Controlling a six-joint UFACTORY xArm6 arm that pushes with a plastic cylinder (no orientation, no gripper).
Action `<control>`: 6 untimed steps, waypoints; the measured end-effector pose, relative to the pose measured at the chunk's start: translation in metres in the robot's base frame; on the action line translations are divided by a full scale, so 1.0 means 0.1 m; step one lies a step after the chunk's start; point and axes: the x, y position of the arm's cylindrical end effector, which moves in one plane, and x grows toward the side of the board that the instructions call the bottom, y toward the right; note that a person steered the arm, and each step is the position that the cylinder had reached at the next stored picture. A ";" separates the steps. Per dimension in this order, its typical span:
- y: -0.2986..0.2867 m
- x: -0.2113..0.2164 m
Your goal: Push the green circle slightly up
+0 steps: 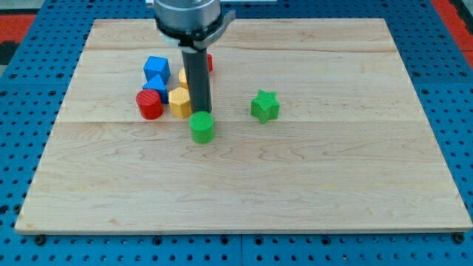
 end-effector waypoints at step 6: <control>-0.26 0.84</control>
